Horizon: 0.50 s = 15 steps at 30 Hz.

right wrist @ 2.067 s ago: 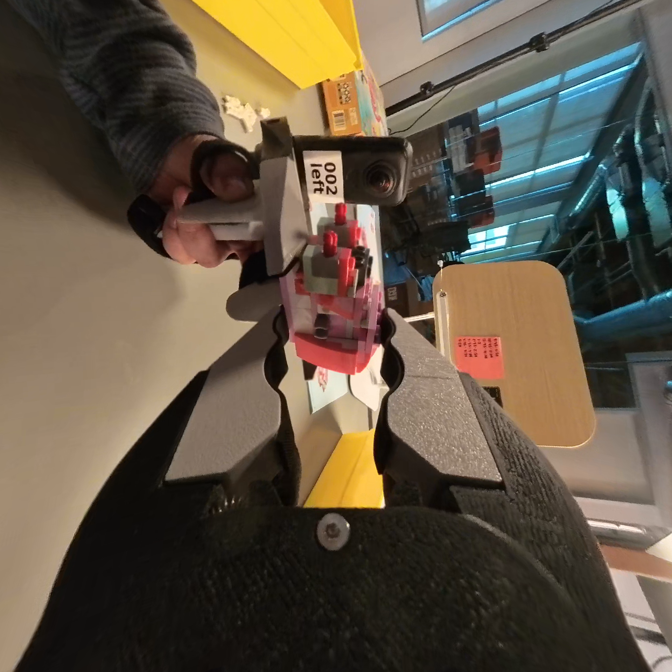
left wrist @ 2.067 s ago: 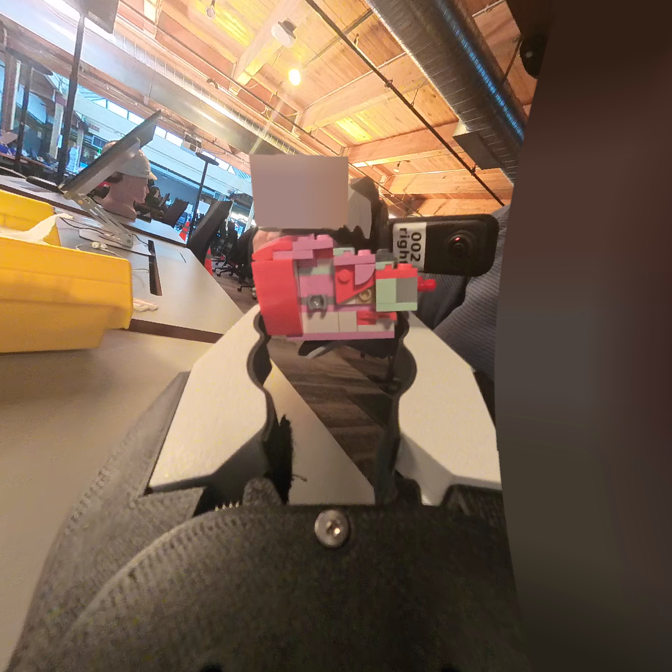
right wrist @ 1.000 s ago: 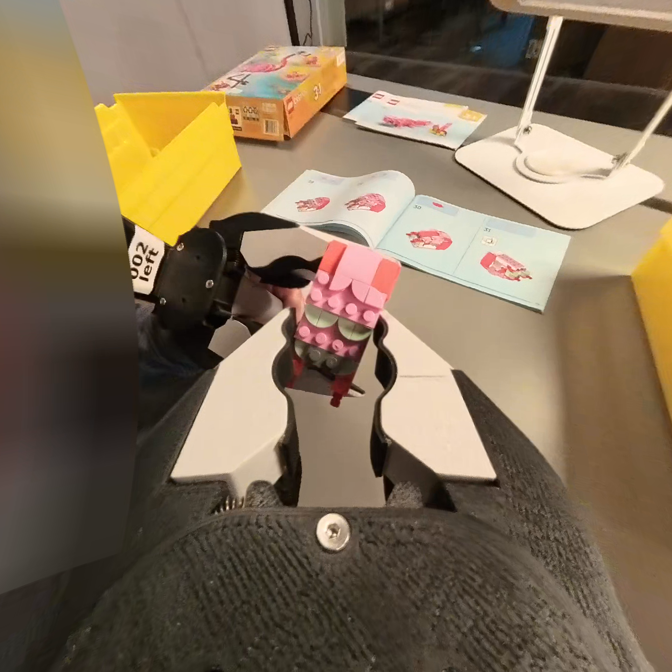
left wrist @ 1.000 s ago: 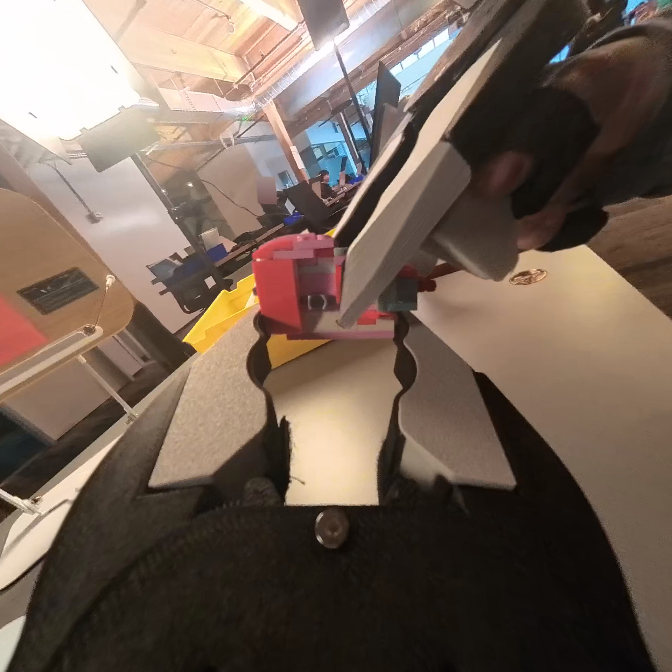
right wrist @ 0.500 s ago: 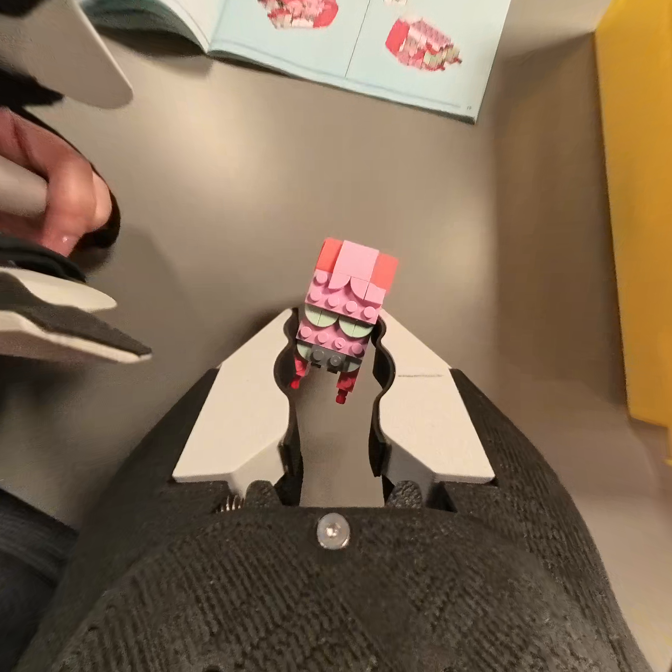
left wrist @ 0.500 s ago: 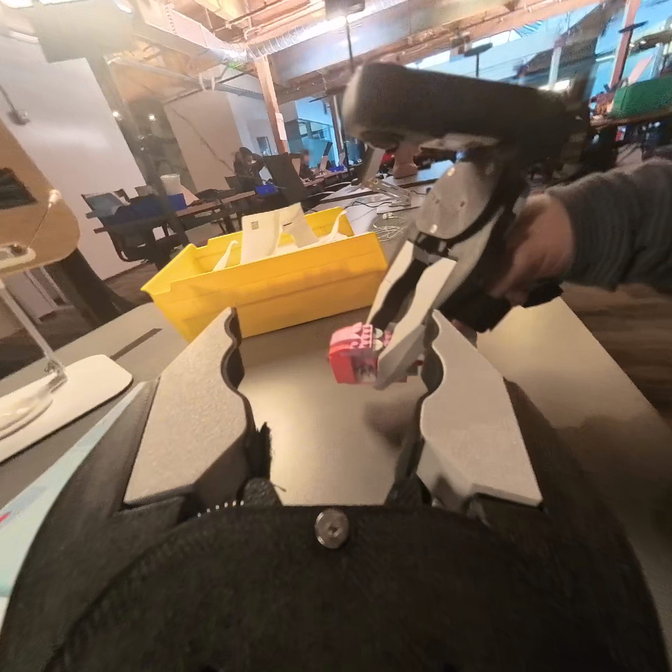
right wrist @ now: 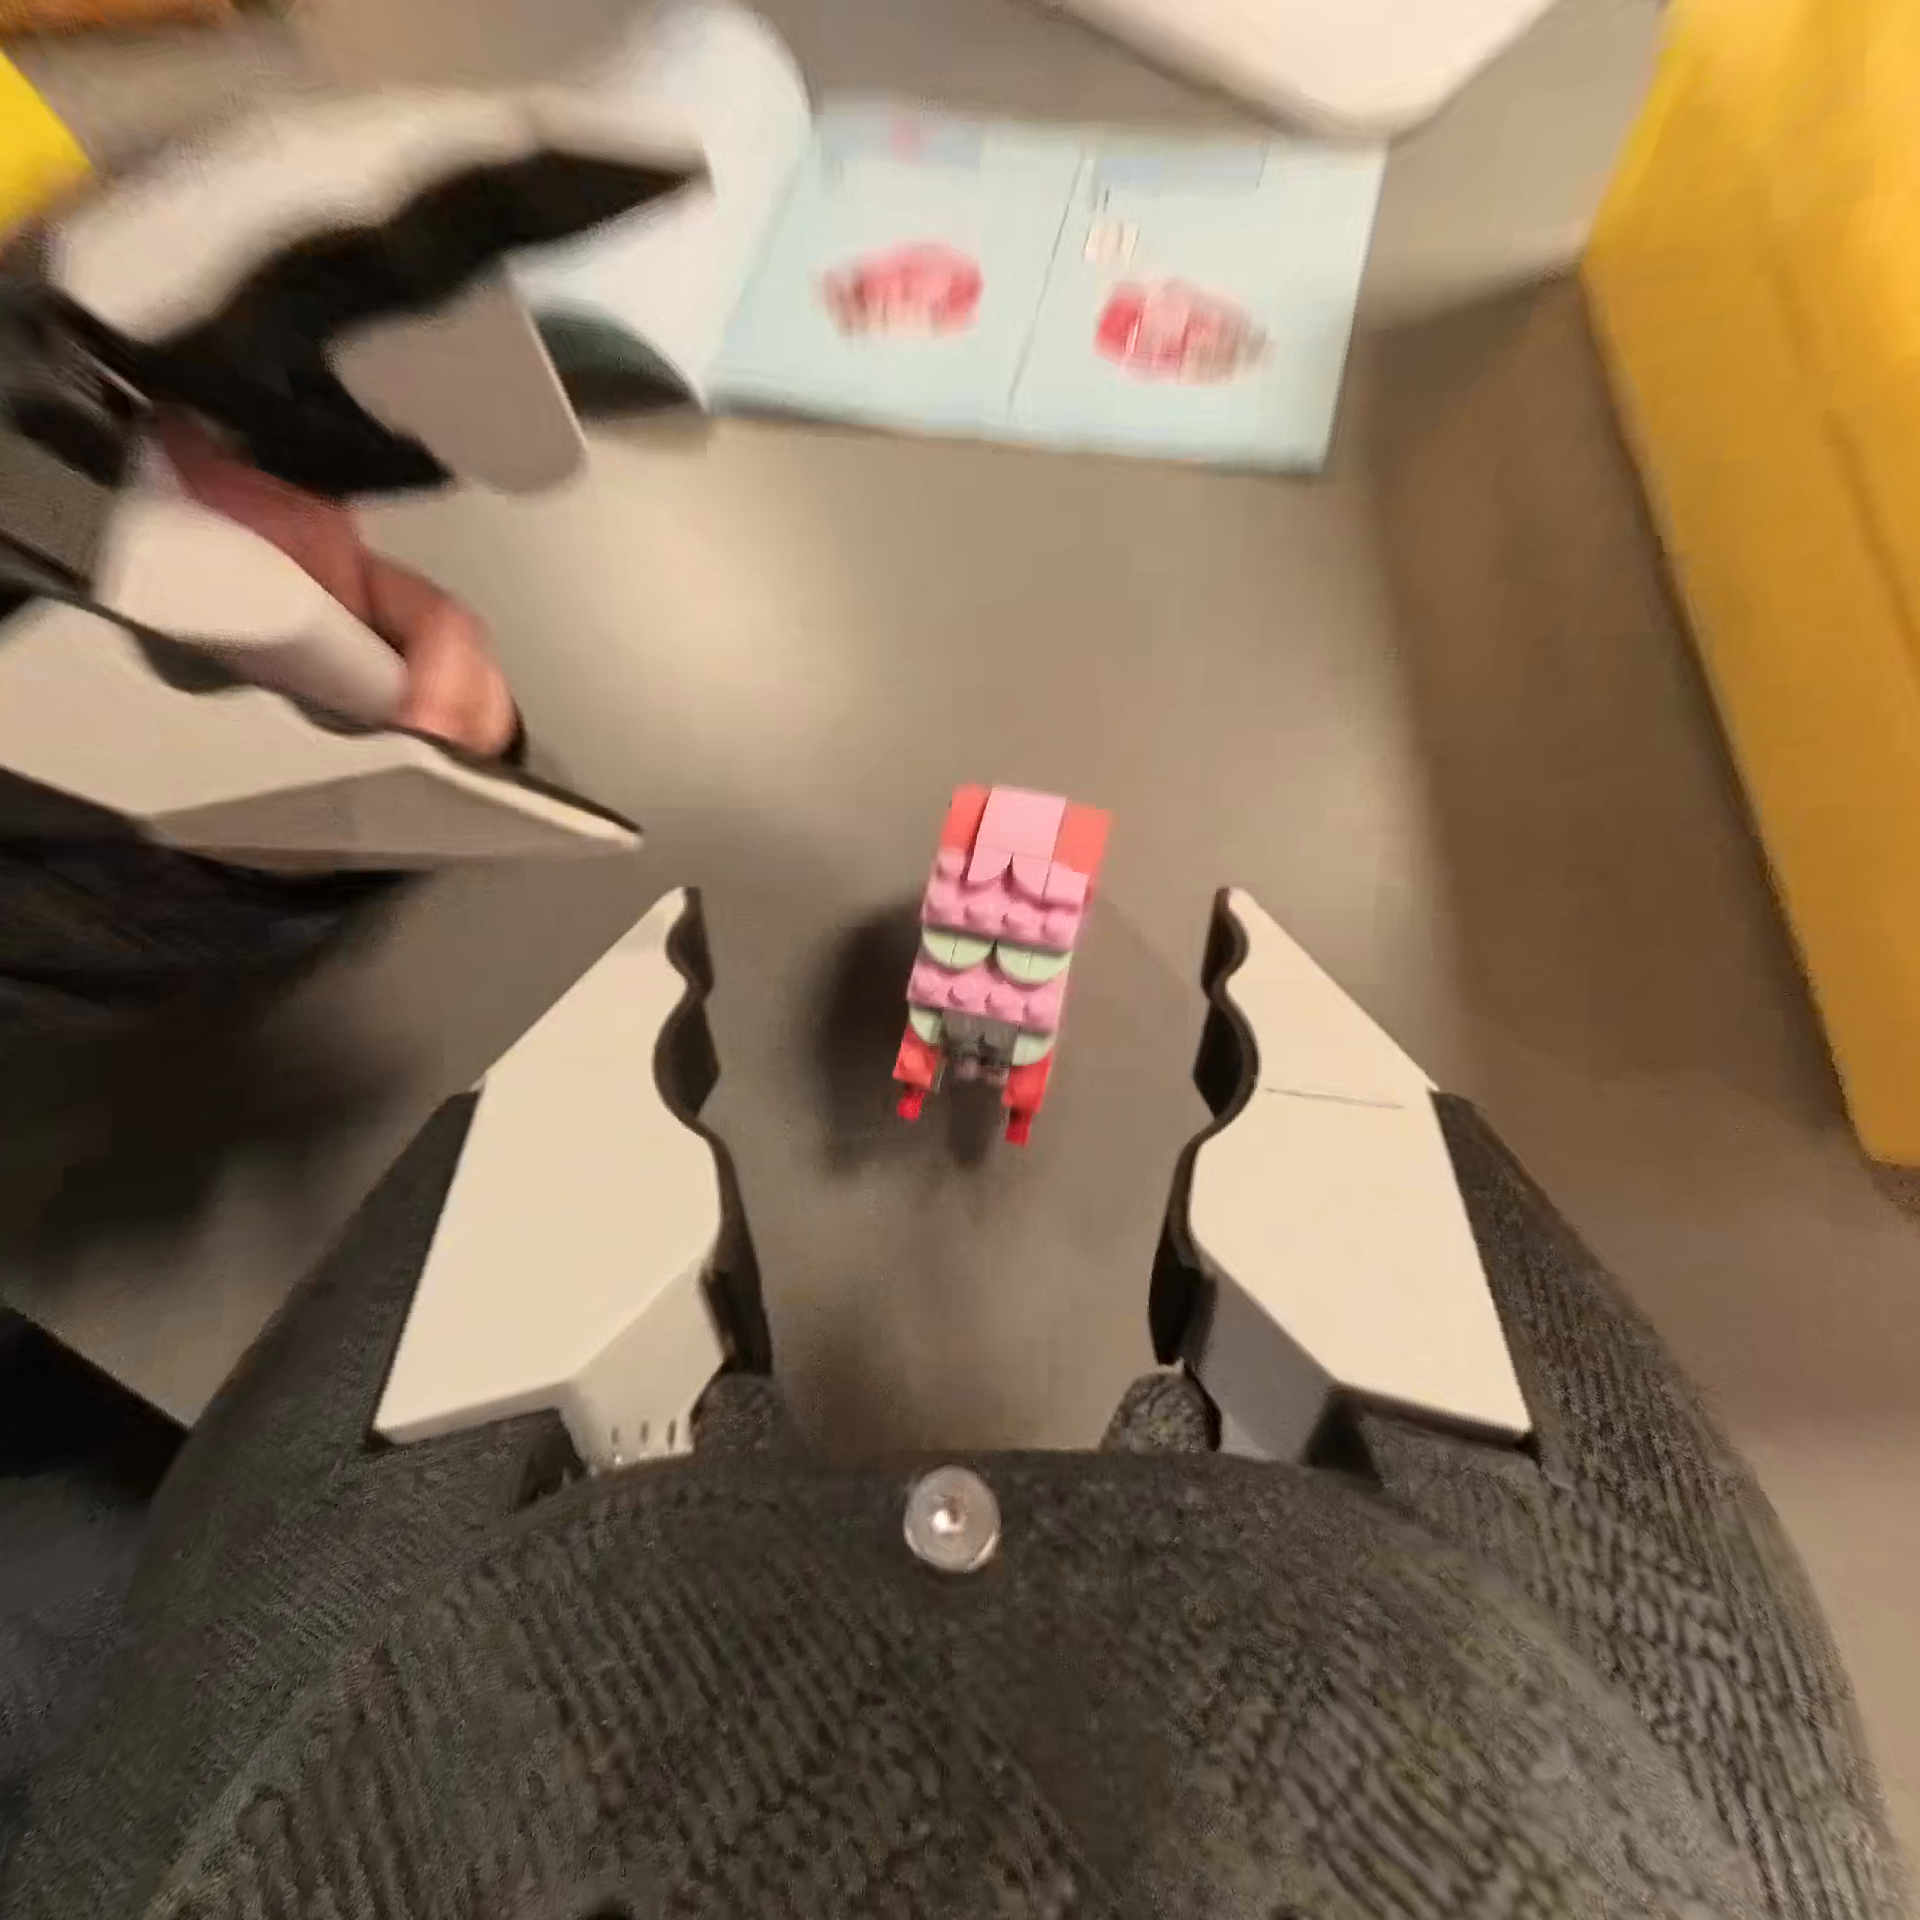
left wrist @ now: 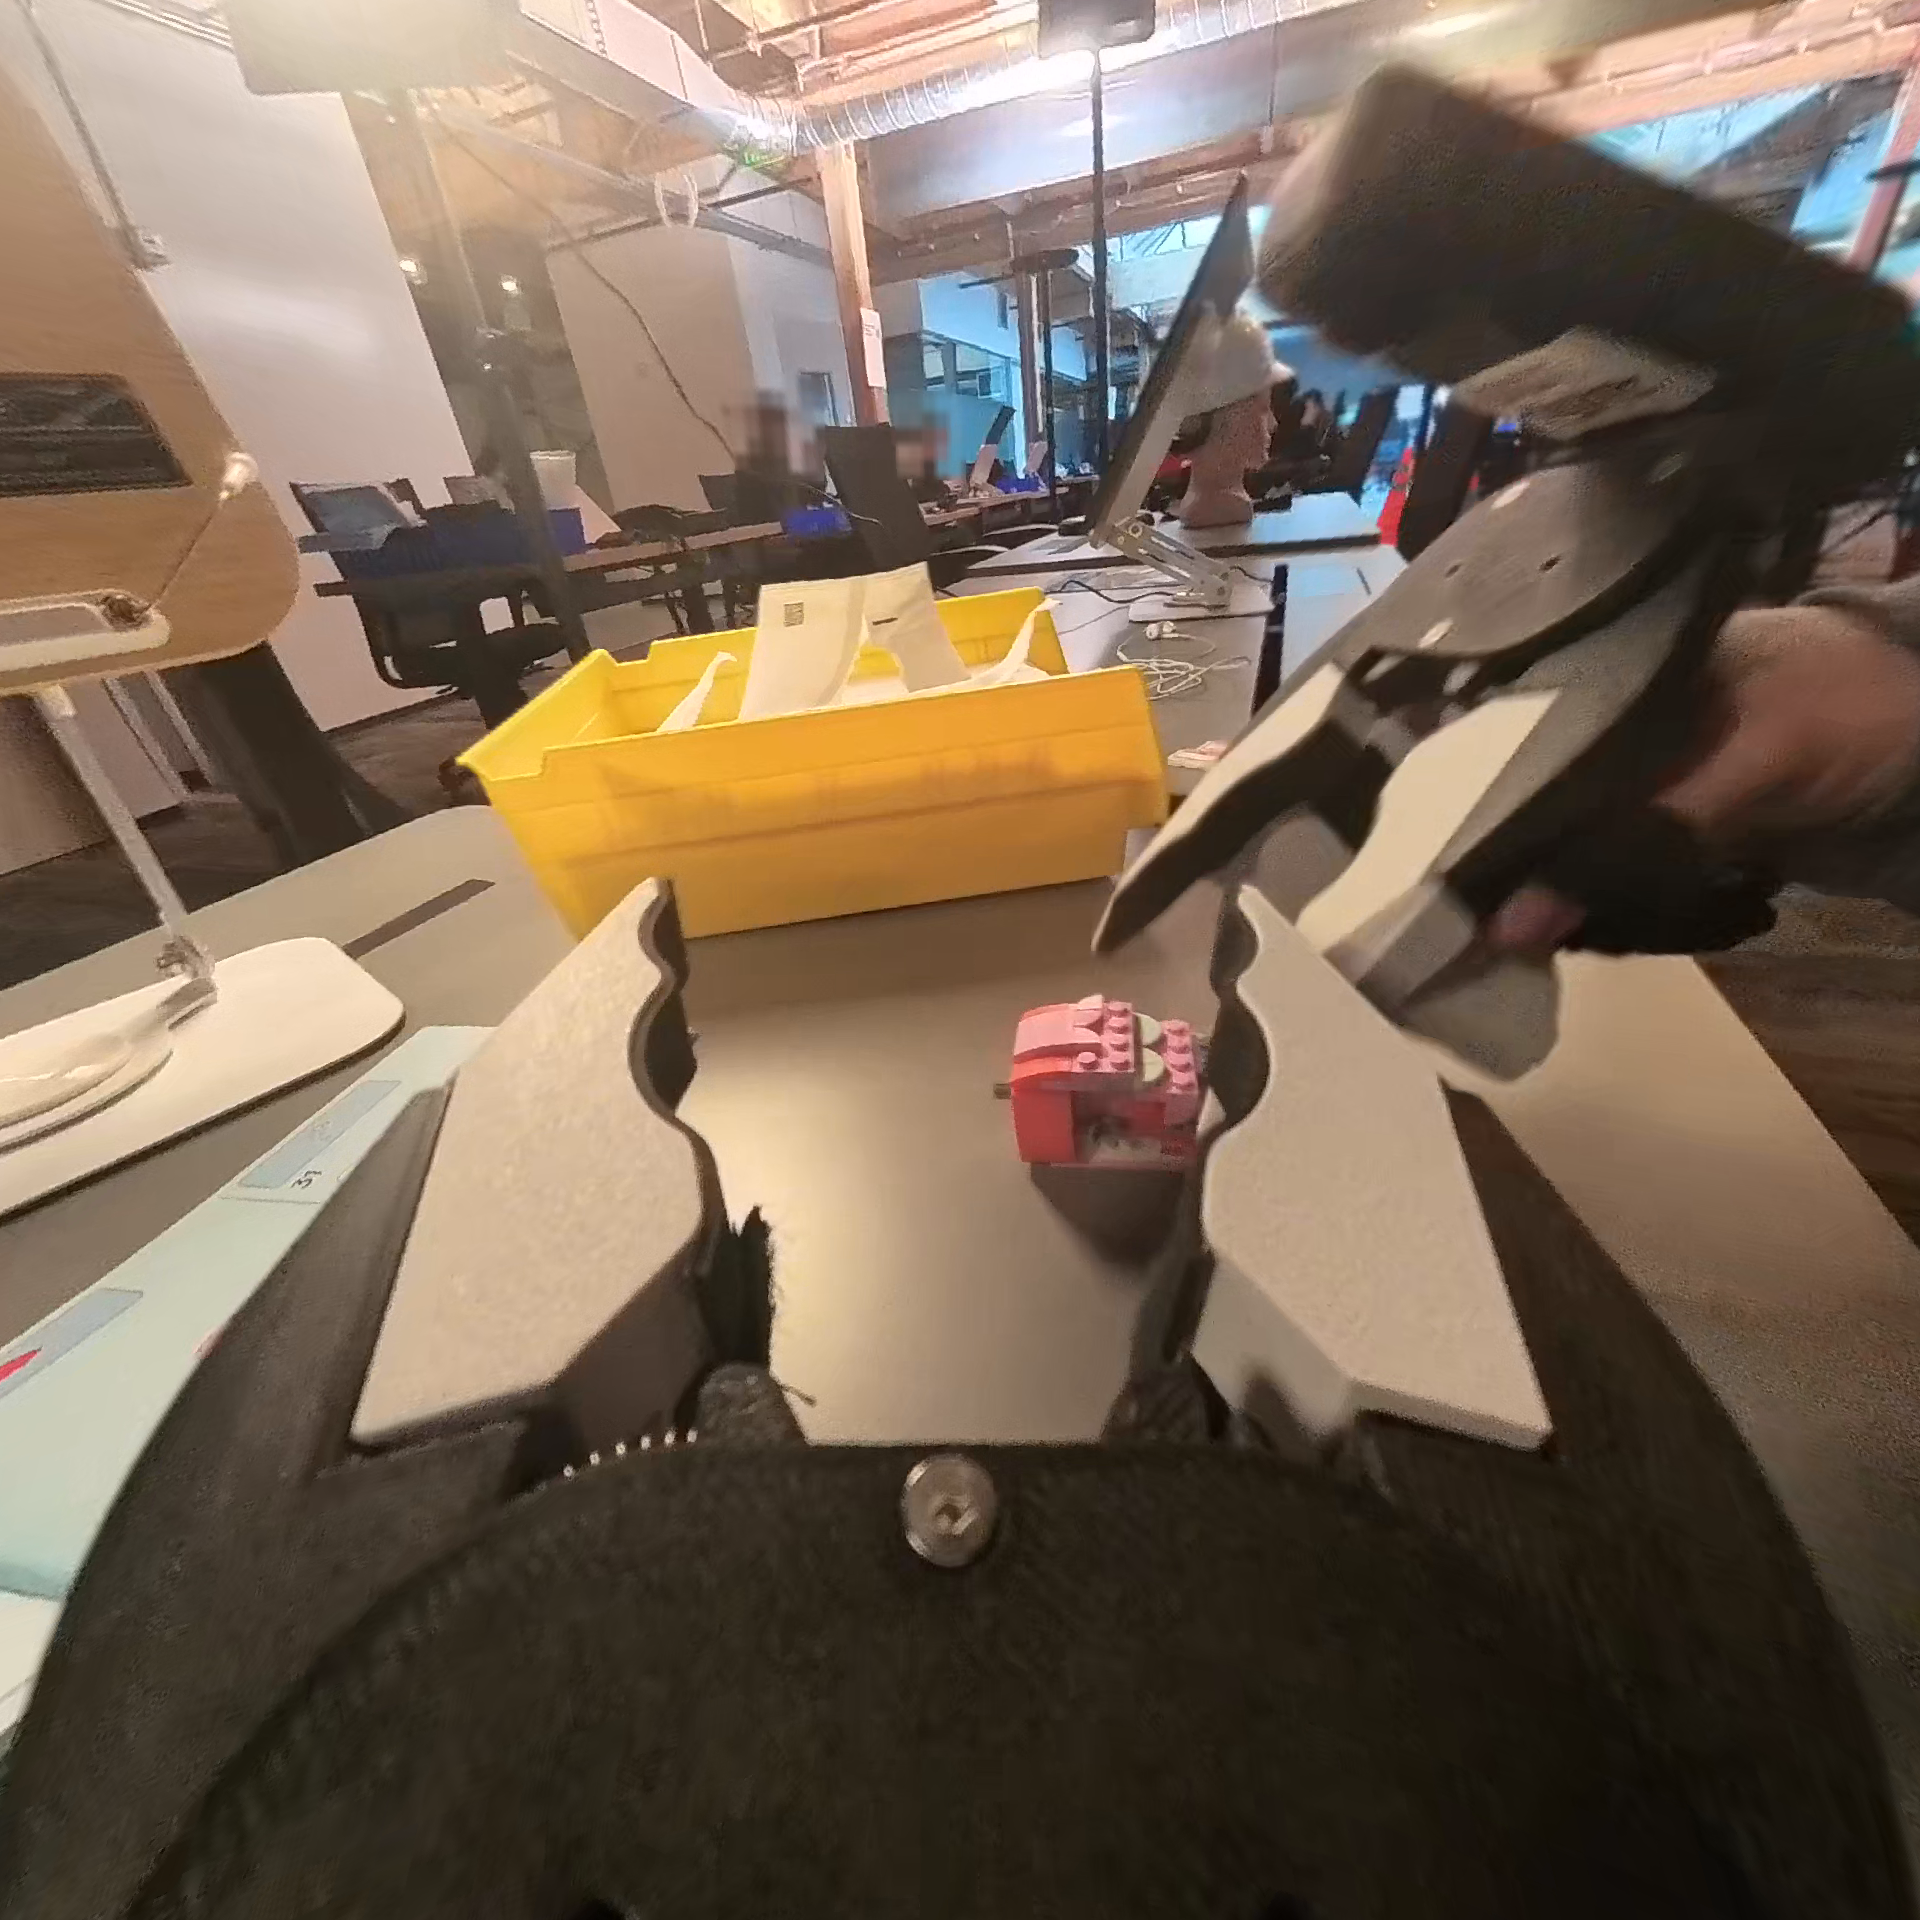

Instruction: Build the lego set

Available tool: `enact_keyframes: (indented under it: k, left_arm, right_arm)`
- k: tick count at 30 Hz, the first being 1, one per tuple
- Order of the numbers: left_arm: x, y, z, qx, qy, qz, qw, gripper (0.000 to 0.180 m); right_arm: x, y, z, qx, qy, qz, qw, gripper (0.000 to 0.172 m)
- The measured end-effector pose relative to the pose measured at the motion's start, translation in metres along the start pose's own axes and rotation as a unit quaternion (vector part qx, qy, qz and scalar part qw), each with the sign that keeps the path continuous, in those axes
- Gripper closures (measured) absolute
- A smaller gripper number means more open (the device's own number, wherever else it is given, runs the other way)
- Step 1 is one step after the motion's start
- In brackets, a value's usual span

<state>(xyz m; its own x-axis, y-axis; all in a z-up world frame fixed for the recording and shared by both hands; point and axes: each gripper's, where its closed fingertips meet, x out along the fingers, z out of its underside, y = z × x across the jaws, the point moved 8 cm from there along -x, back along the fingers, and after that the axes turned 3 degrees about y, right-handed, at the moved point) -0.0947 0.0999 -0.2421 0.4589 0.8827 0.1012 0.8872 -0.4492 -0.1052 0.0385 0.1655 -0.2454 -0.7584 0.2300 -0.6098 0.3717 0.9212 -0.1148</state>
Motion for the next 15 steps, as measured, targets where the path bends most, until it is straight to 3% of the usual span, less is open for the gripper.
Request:
enact_keyframes:
  k: [3, 7, 11, 15]
  left_arm:
    - [-0.002, -0.004, -0.001, -0.015, 0.012, -0.014, 1.0, 0.08]
    - [-0.002, -0.006, -0.004, -0.039, 0.018, -0.032, 0.999, 0.08]
    - [-0.001, -0.003, -0.006, -0.065, 0.016, -0.037, 0.997, 0.08]
    - [-0.001, 0.001, -0.006, -0.05, 0.015, -0.047, 0.998, 0.082]
  right_arm:
    - [-0.031, 0.012, -0.018, -0.006, 0.163, 0.046, 0.986, 0.08]
    - [-0.058, 0.057, -0.014, -0.006, 0.337, 0.194, 0.921, 0.117]
    - [-0.065, 0.091, -0.008, -0.035, 0.424, 0.304, 0.852, 0.144]
    - [-0.051, 0.099, -0.008, -0.108, 0.438, 0.374, 0.811, 0.163]
